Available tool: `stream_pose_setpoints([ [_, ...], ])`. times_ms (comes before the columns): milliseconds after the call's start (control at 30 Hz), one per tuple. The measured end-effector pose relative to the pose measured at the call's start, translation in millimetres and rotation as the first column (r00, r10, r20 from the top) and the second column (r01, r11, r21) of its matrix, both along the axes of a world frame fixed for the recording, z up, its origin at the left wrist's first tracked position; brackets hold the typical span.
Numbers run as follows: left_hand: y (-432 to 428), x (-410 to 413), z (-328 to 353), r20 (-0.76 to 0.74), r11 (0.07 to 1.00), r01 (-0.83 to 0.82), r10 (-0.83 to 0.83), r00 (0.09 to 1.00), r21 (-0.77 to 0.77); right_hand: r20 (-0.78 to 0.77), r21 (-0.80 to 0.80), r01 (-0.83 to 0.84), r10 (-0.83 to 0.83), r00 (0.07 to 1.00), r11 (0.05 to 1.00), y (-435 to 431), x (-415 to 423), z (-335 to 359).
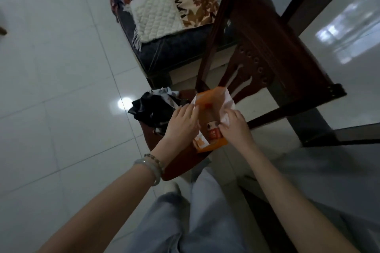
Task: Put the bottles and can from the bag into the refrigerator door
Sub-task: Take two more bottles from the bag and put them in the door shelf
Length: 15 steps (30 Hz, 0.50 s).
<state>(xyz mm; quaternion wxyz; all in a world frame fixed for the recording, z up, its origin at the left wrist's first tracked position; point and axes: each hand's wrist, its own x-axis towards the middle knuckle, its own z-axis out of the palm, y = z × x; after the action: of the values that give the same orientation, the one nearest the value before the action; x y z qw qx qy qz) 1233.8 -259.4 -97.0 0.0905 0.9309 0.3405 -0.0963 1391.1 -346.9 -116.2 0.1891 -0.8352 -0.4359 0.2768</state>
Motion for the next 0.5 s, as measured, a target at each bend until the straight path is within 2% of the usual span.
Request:
stream_pose_setpoints([
  [167,10,54,-53,-0.127,0.988,0.1,-0.115,0.985,-0.12,-0.075,-0.108,-0.104,0.096,0.993,0.989,37,39,-58],
  [233,21,62,-68,-0.18,0.988,0.003,-0.031,0.983,-0.156,-0.114,-0.153,-0.163,0.146,0.983,0.975,50,46,-80],
  [333,35,60,-94,-0.24,0.98,-0.158,0.126,0.963,-0.118,-0.175,-0.207,-0.245,0.21,0.962,0.947,75,47,-111],
  [433,42,48,-117,-0.224,0.971,-0.228,0.207,0.952,-0.072,-0.226,-0.27,-0.247,0.188,0.956,0.931,104,34,-148],
  [500,43,39,-127,-0.231,0.973,-0.222,0.202,0.952,-0.06,-0.267,-0.345,-0.264,0.175,0.948,0.901,117,23,-170],
])
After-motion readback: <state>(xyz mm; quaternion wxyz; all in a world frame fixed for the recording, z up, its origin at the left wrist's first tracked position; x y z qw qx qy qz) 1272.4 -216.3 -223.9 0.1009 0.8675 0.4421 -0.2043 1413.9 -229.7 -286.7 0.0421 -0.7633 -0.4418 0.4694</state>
